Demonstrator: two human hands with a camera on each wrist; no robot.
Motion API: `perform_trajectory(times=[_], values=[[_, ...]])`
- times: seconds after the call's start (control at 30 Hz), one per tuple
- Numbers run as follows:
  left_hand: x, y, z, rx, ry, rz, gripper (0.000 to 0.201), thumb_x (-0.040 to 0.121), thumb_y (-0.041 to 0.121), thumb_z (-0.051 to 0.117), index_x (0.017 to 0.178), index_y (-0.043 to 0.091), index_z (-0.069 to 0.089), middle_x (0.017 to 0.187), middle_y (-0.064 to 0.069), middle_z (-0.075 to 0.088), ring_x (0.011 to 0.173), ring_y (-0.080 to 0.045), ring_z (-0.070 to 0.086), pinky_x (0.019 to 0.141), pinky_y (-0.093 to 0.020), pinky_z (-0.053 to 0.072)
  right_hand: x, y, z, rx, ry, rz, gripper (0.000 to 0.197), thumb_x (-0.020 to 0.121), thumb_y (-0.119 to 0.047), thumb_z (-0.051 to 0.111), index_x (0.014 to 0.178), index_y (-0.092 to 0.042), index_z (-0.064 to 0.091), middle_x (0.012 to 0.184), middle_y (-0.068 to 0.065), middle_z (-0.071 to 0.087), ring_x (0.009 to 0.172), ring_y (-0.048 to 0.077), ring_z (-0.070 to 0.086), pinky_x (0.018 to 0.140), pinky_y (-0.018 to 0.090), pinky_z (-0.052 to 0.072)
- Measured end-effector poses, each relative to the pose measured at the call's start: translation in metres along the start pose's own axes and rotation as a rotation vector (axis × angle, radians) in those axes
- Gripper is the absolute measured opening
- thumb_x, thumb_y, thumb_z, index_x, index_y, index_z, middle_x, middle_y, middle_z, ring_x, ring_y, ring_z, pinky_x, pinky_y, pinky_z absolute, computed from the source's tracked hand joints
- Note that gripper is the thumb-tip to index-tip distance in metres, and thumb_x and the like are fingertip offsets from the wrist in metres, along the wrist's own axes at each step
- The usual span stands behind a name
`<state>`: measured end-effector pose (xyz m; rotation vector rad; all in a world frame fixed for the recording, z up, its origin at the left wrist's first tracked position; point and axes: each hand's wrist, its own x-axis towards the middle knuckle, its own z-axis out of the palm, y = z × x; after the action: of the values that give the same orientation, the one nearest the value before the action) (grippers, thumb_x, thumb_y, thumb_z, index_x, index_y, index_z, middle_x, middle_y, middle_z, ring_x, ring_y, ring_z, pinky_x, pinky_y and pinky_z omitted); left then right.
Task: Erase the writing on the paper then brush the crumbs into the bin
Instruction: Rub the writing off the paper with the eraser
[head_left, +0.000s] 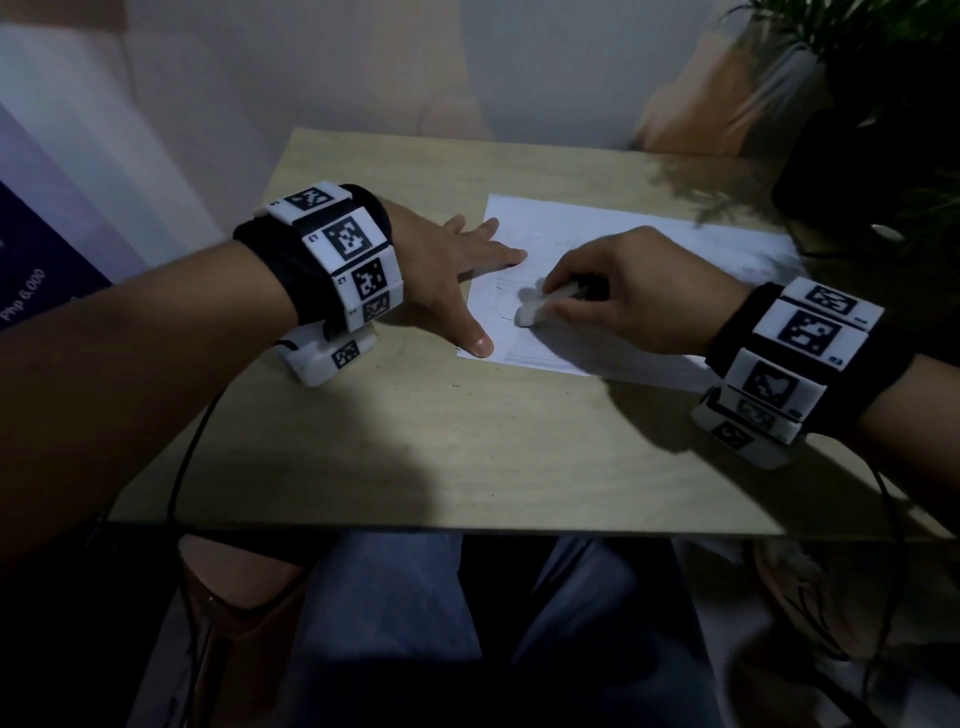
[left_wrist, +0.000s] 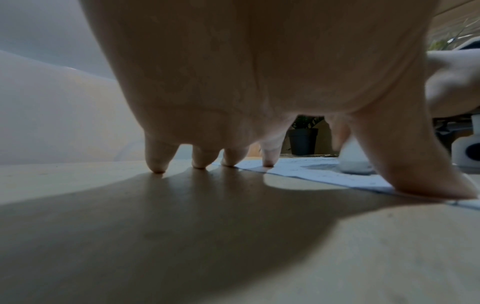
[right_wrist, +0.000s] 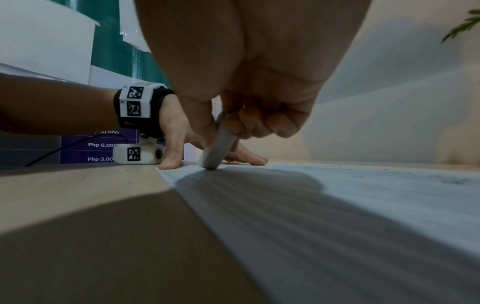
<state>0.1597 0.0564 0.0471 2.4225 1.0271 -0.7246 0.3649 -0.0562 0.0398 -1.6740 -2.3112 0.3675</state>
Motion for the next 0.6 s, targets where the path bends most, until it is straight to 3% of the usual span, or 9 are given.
perform_trajectory(times=[0.13,0.2,0.33,0.5,0.6], values=[[0.0018,-0.002,-0.0001,0.004,-0.005,0.001,0.127,0.058,0.081,0.071,0.155,0.056,-0.007,0.164,0.02,-0.028,0.152,-0.012,-0.025,0.126,-0.054,-0.004,-0.0044,-0.0044,-0.0009,0.085,-0.095,-0.003,0.034,0.085,-0.051,0.066,0.103,-0.025,0.075,0.084,-0.006,0.071,0.074,0.01,0.06,0.076,0.035,0.051],[0.0022,-0.0026,-0.0002,0.016,-0.006,-0.002,0.129,0.056,0.082,0.07,0.155,0.056,-0.008,0.164,0.02,-0.028,0.152,-0.012,-0.025,0.126,-0.054,-0.004,-0.0033,-0.0054,-0.0014,0.105,-0.114,0.018,0.036,0.083,-0.056,0.064,0.101,-0.026,0.076,0.084,-0.006,0.072,0.075,0.011,0.061,0.075,0.035,0.051],[0.0019,-0.0019,-0.0009,0.02,-0.004,0.0,0.123,0.067,0.076,0.074,0.156,0.055,-0.008,0.164,0.019,-0.028,0.152,-0.011,-0.026,0.125,-0.052,-0.006,-0.0002,-0.0024,-0.001,0.017,0.016,0.027,0.039,0.086,-0.055,0.058,0.1,-0.024,0.077,0.09,-0.008,0.074,0.08,0.011,0.063,0.078,0.036,0.052],[0.0026,-0.0031,0.0008,0.017,0.001,-0.004,0.122,0.067,0.077,0.074,0.155,0.056,-0.007,0.164,0.021,-0.027,0.151,-0.01,-0.026,0.126,-0.053,-0.005,-0.0078,-0.0089,-0.0013,0.116,-0.14,-0.015,0.044,0.08,-0.063,0.062,0.101,-0.028,0.076,0.086,-0.005,0.073,0.076,0.011,0.064,0.074,0.034,0.052],[0.0013,-0.0021,-0.0002,0.012,-0.006,-0.001,0.124,0.063,0.078,0.073,0.156,0.056,-0.007,0.164,0.021,-0.027,0.152,-0.01,-0.025,0.126,-0.053,-0.005,-0.0034,-0.0053,-0.0003,0.095,-0.095,0.004,0.051,0.079,-0.066,0.055,0.102,-0.027,0.077,0.09,-0.007,0.074,0.08,0.009,0.065,0.078,0.035,0.053]])
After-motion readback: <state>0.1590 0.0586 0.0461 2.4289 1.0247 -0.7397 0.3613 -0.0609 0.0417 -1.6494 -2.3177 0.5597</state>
